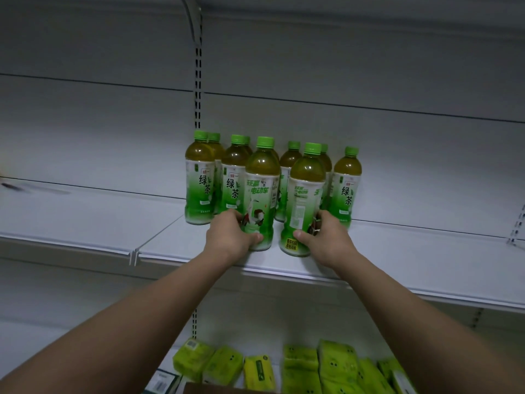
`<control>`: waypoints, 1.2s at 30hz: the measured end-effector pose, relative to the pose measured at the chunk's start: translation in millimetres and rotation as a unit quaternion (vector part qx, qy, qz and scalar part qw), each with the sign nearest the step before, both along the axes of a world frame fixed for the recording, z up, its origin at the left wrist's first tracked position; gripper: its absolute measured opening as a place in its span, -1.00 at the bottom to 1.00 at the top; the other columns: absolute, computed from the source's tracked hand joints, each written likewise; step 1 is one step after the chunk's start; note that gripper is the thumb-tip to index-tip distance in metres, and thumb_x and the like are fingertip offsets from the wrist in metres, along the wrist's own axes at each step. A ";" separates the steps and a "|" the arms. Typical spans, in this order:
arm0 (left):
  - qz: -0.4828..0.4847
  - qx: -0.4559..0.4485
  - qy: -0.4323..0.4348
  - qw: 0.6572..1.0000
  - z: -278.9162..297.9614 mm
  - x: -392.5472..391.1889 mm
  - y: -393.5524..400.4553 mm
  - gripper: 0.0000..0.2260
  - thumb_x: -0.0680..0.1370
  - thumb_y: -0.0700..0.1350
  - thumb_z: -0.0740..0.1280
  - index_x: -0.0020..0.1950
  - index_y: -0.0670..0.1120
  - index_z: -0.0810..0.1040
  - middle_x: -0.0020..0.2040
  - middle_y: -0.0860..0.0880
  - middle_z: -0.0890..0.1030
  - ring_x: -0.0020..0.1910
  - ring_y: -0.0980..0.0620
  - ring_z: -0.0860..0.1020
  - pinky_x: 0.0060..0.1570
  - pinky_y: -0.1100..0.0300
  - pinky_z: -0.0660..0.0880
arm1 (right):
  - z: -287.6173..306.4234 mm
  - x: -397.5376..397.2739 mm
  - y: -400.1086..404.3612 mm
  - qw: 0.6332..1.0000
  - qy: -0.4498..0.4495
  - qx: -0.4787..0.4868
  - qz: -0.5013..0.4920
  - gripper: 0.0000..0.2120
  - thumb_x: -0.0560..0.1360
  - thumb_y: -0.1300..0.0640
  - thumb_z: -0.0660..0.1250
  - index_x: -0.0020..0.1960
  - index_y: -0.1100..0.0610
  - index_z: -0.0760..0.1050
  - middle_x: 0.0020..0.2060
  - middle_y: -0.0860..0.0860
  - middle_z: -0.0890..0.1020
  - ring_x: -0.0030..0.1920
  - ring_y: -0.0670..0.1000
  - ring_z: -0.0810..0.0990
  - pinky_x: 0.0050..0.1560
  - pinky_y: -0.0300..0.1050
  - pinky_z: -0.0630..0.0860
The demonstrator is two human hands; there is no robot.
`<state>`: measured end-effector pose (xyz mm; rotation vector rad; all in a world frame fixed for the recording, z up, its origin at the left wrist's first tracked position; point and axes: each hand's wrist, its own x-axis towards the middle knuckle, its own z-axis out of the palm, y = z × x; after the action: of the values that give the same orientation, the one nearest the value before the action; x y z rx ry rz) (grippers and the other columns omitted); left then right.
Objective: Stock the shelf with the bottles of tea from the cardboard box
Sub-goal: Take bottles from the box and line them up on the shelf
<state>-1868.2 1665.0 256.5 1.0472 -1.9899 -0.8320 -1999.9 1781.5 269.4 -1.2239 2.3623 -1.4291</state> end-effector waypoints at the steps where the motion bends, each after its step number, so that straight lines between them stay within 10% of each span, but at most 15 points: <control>1: 0.010 -0.006 -0.004 1.000 -0.8 -4.3 -1.4 -0.53 0.39 -0.07 0.54 0.23 -0.15 0.53 0.17 -0.07 0.62 0.15 -0.09 0.57 0.14 0.12 0.45 | -2.2 -2.0 -5.2 1.000 0.007 -0.001 -0.007 -0.53 0.48 0.14 0.42 0.34 0.12 0.38 0.26 0.04 0.57 0.25 0.10 0.54 0.23 -0.05 0.44; 36: 0.035 -0.096 -0.071 0.992 -21.8 -40.6 -26.5 -0.67 0.46 -0.07 0.35 0.18 -0.16 0.52 0.15 -0.15 0.58 0.10 -0.18 0.54 0.12 -0.03 0.52 | -15.5 -30.5 -44.4 0.992 0.091 0.091 -0.009 -0.63 0.55 0.08 0.28 0.29 0.21 0.36 0.20 0.18 0.54 0.17 0.21 0.52 0.09 -0.02 0.44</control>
<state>-1908.8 1638.5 234.7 1.0820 -2.0912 -0.5305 -2030.4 1737.1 253.9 -1.3368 2.5604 -1.1198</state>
